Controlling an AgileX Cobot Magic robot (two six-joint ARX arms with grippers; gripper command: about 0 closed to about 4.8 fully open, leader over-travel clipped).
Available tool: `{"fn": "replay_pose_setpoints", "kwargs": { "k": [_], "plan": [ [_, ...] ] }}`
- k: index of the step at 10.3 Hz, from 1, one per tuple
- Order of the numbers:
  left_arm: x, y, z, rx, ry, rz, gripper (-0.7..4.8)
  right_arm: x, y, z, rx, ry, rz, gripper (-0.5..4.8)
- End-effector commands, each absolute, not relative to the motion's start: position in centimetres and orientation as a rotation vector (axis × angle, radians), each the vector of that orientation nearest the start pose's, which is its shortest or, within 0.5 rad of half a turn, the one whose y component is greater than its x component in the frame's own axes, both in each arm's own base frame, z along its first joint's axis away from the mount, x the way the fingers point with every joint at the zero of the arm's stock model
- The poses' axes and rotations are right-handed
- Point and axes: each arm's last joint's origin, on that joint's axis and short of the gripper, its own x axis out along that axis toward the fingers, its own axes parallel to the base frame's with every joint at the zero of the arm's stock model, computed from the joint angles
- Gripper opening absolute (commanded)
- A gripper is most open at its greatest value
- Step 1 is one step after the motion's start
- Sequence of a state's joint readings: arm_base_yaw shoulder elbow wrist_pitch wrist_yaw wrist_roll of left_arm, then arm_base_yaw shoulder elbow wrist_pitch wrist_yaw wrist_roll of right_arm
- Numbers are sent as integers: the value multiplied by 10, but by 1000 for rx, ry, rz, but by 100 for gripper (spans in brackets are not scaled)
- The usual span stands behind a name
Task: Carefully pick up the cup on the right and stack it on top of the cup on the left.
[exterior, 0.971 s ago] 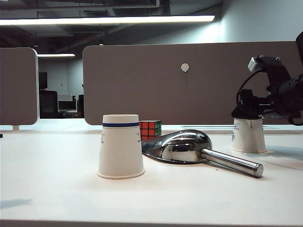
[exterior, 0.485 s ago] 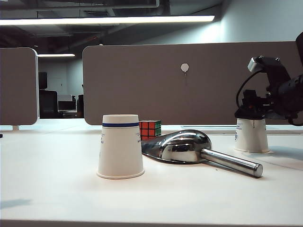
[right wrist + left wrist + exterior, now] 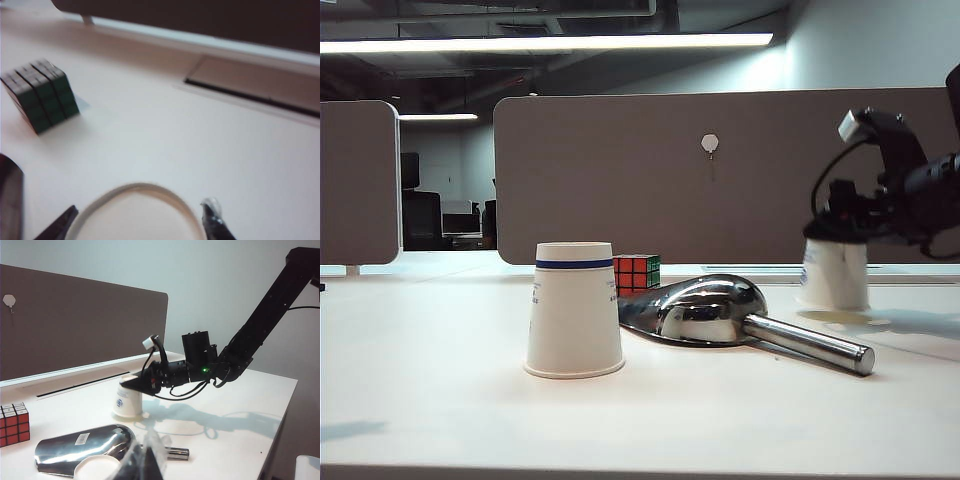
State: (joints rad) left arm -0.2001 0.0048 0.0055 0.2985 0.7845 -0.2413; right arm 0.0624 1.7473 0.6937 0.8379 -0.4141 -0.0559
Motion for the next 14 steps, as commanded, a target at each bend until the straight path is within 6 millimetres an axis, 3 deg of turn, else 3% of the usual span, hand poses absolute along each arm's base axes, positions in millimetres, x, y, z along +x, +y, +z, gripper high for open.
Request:
{"fn": "replay_pose_setpoints", "kwargs": {
  "k": [1, 8, 10, 11, 14],
  "plan": [
    [79, -37, 193, -127, -190, -1012, -5, 330, 47, 188, 110, -28, 603, 304],
    [79, -37, 193, -126, -191, -1009, -5, 299, 100, 236, 96, -180, 895, 304],
    [79, -37, 193, -125, -192, -1009, -5, 288, 125, 235, 108, -108, 992, 304],
    [79, -37, 193, -125, -192, -1009, -5, 278, 147, 229, 75, -69, 1058, 304],
    [79, -37, 193, -125, -192, -1009, -5, 265, 172, 223, 60, -8, 1118, 305]
  ]
}}
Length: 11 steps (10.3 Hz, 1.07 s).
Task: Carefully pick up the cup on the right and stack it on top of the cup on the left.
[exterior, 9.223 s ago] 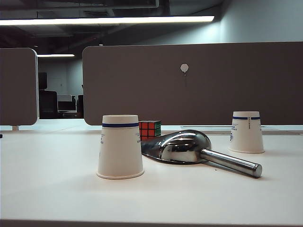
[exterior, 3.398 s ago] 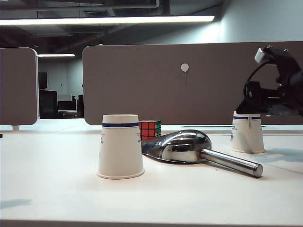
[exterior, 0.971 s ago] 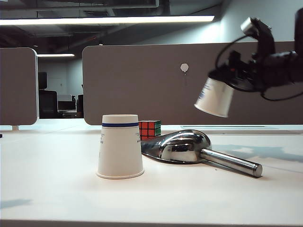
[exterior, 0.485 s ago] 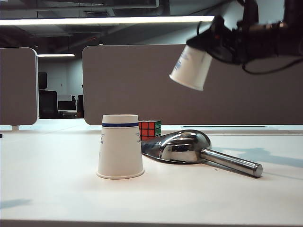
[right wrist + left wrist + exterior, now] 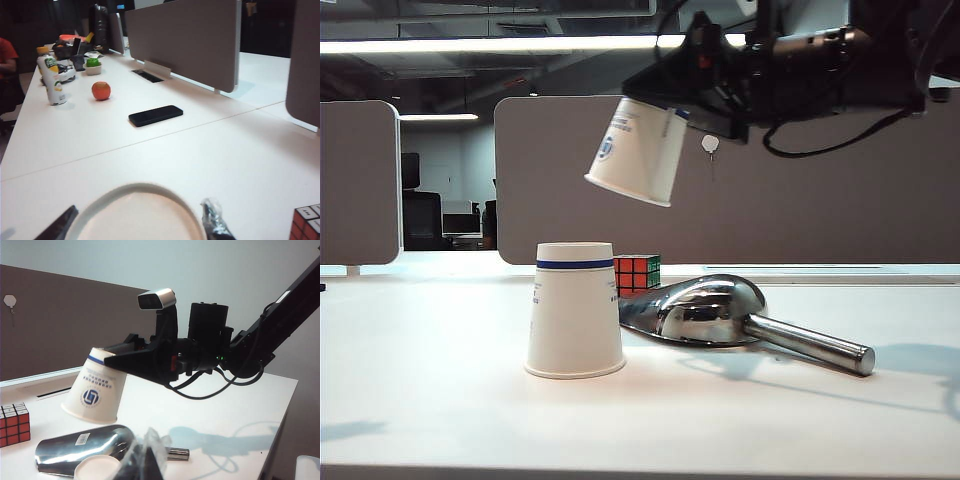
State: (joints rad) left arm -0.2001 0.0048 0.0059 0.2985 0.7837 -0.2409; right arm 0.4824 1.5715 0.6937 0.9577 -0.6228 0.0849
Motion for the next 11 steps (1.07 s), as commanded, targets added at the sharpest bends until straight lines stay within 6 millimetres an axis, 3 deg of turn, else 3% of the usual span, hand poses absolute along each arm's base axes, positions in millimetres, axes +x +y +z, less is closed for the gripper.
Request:
{"fn": "replay_pose_setpoints", "kwargs": {
  "k": [1, 6, 11],
  "plan": [
    [79, -37, 193, -125, -192, -1009, -5, 259, 180, 218, 41, 32, 1137, 305],
    [79, -37, 193, -127, -193, -1012, -5, 245, 209, 198, -9, 110, 1178, 305],
    [79, -37, 193, -126, -193, -1013, -5, 235, 221, 200, -9, 84, 1224, 304]
  ]
}}
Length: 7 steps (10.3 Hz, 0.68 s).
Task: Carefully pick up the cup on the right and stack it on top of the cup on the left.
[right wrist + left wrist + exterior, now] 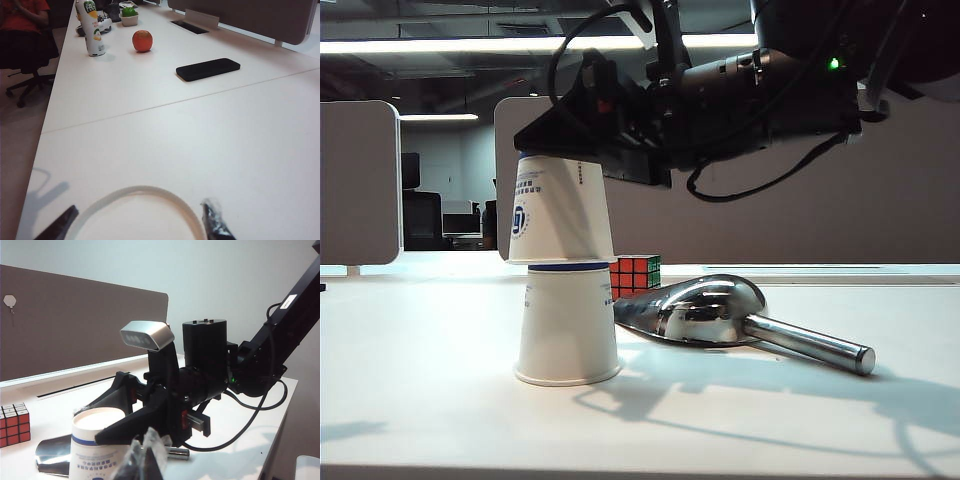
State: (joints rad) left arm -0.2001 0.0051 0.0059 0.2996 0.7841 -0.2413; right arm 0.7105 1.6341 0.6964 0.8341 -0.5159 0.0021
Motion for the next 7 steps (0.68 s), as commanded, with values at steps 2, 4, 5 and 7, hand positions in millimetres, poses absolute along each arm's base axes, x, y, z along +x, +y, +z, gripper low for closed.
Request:
{"fn": "replay_pose_setpoints", "kwargs": {
  "k": [2, 4, 5, 7],
  "plan": [
    [79, -37, 193, -126, -194, -1013, -5, 236, 221, 196, -13, 117, 1221, 304],
    [79, -37, 193, -125, -197, -1013, -5, 238, 222, 178, -27, 238, 1191, 305],
    [79, -37, 193, -125, -196, -1013, -5, 238, 222, 174, -28, 255, 1190, 305],
    [79, -37, 193, -125, -196, -1013, -5, 240, 224, 160, 12, 336, 1181, 305]
  ]
}}
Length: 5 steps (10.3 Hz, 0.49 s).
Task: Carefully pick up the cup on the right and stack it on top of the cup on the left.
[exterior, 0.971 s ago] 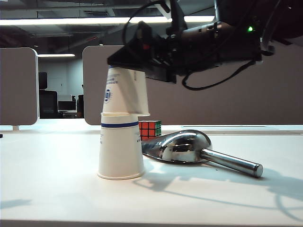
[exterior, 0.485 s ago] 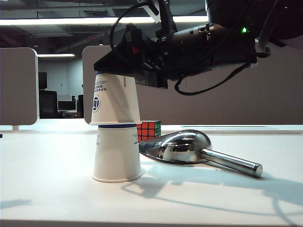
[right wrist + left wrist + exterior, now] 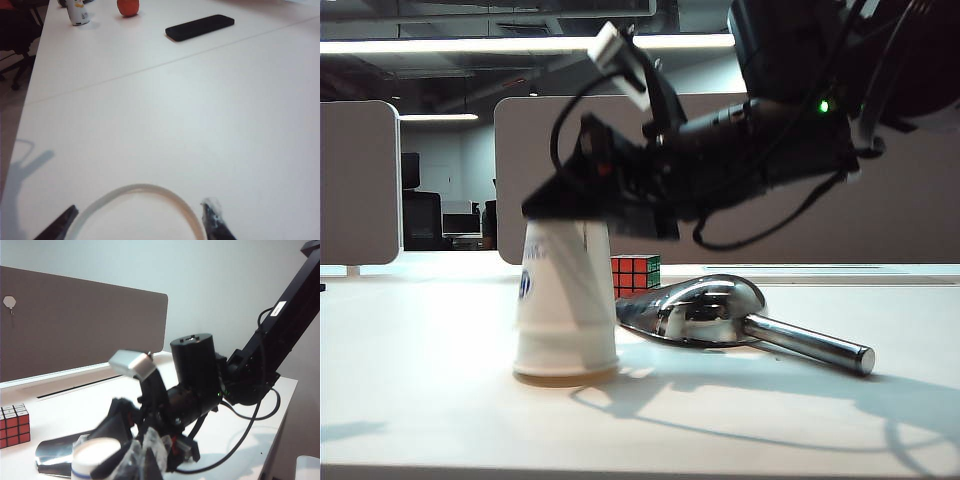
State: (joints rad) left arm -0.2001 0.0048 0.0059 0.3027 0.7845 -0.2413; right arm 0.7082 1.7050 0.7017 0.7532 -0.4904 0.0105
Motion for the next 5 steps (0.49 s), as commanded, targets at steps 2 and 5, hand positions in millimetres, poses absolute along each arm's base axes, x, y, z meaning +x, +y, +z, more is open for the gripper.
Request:
{"fn": "replay_pose_setpoints", "kwargs": {
  "k": [2, 5],
  "plan": [
    [79, -37, 193, -125, -198, -1013, -5, 240, 223, 153, 28, 419, 1167, 306],
    [79, -37, 193, -125, -197, -1014, -5, 240, 224, 158, 34, 365, 1178, 383]
  ]
}}
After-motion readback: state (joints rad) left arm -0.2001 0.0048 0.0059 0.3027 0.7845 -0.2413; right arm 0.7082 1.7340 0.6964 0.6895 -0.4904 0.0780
